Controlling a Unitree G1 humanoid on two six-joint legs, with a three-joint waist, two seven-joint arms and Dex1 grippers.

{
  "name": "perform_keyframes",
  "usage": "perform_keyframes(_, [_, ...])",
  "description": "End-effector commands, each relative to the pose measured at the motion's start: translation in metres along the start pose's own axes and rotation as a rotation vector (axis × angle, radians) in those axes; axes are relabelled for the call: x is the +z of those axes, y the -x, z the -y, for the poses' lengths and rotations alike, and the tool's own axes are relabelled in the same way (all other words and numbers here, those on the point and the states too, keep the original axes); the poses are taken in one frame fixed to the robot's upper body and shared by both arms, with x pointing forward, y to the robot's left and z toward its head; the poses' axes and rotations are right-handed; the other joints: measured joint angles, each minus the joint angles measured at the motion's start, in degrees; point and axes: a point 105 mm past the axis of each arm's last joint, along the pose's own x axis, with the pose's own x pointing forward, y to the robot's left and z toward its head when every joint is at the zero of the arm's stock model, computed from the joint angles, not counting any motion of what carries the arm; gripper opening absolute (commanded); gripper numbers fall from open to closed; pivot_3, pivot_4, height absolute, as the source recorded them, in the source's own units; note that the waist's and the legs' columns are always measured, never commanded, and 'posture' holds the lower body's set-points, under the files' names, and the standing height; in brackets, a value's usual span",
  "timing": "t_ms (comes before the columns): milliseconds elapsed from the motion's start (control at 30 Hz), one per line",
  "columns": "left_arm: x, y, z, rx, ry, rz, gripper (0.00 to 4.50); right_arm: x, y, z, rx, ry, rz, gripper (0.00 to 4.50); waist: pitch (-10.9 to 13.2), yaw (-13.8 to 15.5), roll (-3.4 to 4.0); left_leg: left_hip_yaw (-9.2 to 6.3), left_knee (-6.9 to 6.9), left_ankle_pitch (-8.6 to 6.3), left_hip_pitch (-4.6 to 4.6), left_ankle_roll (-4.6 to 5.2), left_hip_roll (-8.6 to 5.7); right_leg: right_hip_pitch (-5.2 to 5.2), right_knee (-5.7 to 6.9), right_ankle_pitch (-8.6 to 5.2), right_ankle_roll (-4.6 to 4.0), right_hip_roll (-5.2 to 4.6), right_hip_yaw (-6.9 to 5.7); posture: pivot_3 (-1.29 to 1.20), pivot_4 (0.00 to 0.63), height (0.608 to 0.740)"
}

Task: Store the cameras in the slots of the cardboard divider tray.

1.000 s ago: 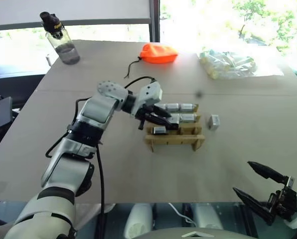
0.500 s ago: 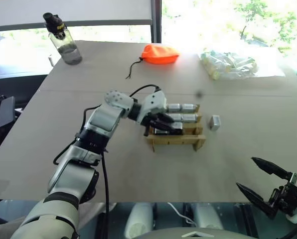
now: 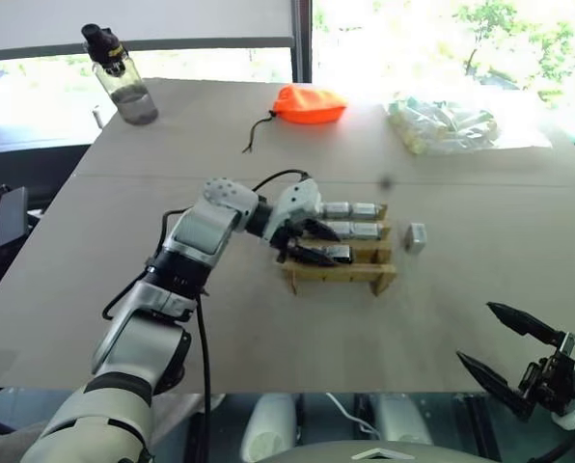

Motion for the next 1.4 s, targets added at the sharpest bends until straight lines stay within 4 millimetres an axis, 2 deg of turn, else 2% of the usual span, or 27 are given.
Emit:
perform_keyframes(33, [0.018,0.007,-0.009,0.071,-0.035,0.054,3.92,0.005,0.0,0.007,-0.023,0.046,0.007,4.5,0.0,0.0,0.0,0.0,0.0,0.0,0.0,0.0,0.0,0.0,0.0,0.0,0.0,0.0,0.0,0.0,0.15,0.74])
perform_keyframes(67, [0.018,0.011,-0.008,0.074,-0.038,0.051,4.37,0.004,-0.002,0.012,-0.052,0.052,0.003,4.5,0.0,0.0,0.0,0.01,0.0,0.0,0.0,0.0,0.0,0.0,0.0,0.0,0.01,0.0,0.01,0.0,0.15,0.74])
perform_keyframes(233, [0.027,0.034,0.005,0.049,-0.053,0.102,4.37,0.003,-0.024,0.034,-0.18,0.1,-0.016,4.5,0.0,-0.4,0.01,0.05,0.0,0.04,-0.02,-0.06,0.03,-0.09,0.03,0.02,-0.03,0.06,0.04,0.0,0.15,0.74])
perform_keyframes(367, [0.035,0.058,0.02,0.078,-0.032,0.161,4.37,0.005,-0.061,0.056,-0.343,0.15,0.041,4.5,0.0,-0.4,0.09,0.06,-0.03,0.16,-0.02,-0.28,0.08,-0.16,0.11,0.02,-0.06,0.12,0.06,0.0,0.15,0.74])
perform_keyframes(467, [0.036,0.074,0.023,0.163,-0.02,0.182,4.37,-0.008,-0.081,0.078,-0.49,0.159,-0.047,4.5,0.1,-0.2,0.13,0.05,-0.02,0.16,-0.06,-0.28,0.07,-0.17,0.11,0.02,-0.05,0.05,0.05,0.0,0.15,0.74])
perform_keyframes(567, [0.035,0.089,0.018,0.283,-0.005,0.183,4.37,-0.011,-0.098,0.088,-0.573,0.086,-0.082,4.5,0.1,-0.1,0.12,0.09,0.01,0.17,-0.1,-0.29,0.02,-0.17,0.1,0.03,-0.05,-0.05,0.08,0.0,0.15,0.74])
perform_keyframes(733, [0.037,0.105,0.027,0.352,0.027,0.188,4.37,-0.013,-0.12,0.079,-0.55,-0.048,-0.07,4.5,0.1,-0.3,0.13,-0.01,0.0,0.16,-0.21,-0.29,-0.02,-0.18,0.01,0.03,-0.03,-0.08,-0.01,0.0,0.15,0.74])
perform_keyframes(900, [0.033,0.112,0.034,0.398,0.058,0.179,4.37,-0.011,-0.138,0.071,-0.542,-0.162,-0.043,4.5,0.1,-0.5,0.17,0.03,-0.07,0.15,-0.17,-0.29,0.01,-0.21,0.01,0.03,-0.02,-0.05,0.02,0.0,0.15,0.74])
perform_keyframes(1133, [0.035,0.111,0.033,0.414,0.064,0.188,4.37,-0.012,-0.151,0.078,-0.577,-0.234,-0.073,4.5,0.1,-0.3,0.17,0.03,-0.06,0.16,-0.09,-0.3,-0.01,-0.17,0.09,0.03,-0.03,-0.05,0.01,0.0,0.15,0.74])
perform_keyframes(1333, [0.035,0.11,0.033,0.414,0.064,0.183,4.37,-0.011,-0.155,0.083,-0.606,-0.266,-0.101,4.5,0.1,-0.5,0.17,0.05,-0.08,0.16,-0.15,-0.31,-0.03,-0.21,0.04,0.03,-0.03,-0.04,0.02,0.0,0.15,0.74])
perform_keyframes(1400, [0.036,0.11,0.03,0.421,0.058,0.188,4.5,-0.011,-0.155,0.084,-0.606,-0.27,-0.11,4.0,0.1,-0.5,0.17,0.05,-0.1,0.16,-0.16,-0.31,-0.04,-0.23,0.03,0.03,-0.02,-0.03,0.01,0.0,0.15,0.74])
